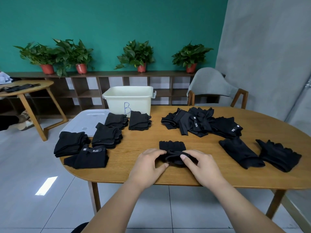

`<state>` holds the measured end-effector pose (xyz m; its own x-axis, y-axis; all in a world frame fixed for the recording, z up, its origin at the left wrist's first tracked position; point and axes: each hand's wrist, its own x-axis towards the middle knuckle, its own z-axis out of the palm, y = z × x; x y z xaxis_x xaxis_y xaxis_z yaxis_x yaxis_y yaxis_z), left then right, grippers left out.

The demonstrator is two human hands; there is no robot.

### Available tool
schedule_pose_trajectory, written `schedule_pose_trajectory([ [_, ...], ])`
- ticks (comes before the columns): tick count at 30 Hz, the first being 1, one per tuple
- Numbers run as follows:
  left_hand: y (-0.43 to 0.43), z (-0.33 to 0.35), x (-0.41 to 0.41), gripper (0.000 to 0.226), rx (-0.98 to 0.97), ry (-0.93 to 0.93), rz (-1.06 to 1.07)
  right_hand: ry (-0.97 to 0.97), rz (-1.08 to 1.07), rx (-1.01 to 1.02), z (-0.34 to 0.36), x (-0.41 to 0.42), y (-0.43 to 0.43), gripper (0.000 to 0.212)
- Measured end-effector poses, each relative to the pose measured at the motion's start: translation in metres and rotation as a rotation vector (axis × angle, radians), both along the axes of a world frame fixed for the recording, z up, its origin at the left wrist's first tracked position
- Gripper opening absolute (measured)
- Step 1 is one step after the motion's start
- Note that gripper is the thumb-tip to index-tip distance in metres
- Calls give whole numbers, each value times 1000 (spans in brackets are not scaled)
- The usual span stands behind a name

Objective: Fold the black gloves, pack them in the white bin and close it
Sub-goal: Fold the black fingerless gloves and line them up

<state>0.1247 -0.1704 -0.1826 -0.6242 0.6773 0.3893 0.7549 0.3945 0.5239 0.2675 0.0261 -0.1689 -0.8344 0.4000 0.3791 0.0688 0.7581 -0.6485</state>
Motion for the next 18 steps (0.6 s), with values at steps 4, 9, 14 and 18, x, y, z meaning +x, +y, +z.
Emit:
schedule_pose_trajectory([
  [4,-1,-2,-1,28,82,-46,41,-23,4,-3,6,4,-3,41],
  [9,-3,3,2,28,118,-95,58,-204,-49,70,6,-2,-6,56],
  [14,-3,3,1,34,127,-157,117,-62,-117,-56,5,-1,2,6],
  [18,-3,5,3,24,167,-238,139,-40,-72,-173,3,-1,4,17],
])
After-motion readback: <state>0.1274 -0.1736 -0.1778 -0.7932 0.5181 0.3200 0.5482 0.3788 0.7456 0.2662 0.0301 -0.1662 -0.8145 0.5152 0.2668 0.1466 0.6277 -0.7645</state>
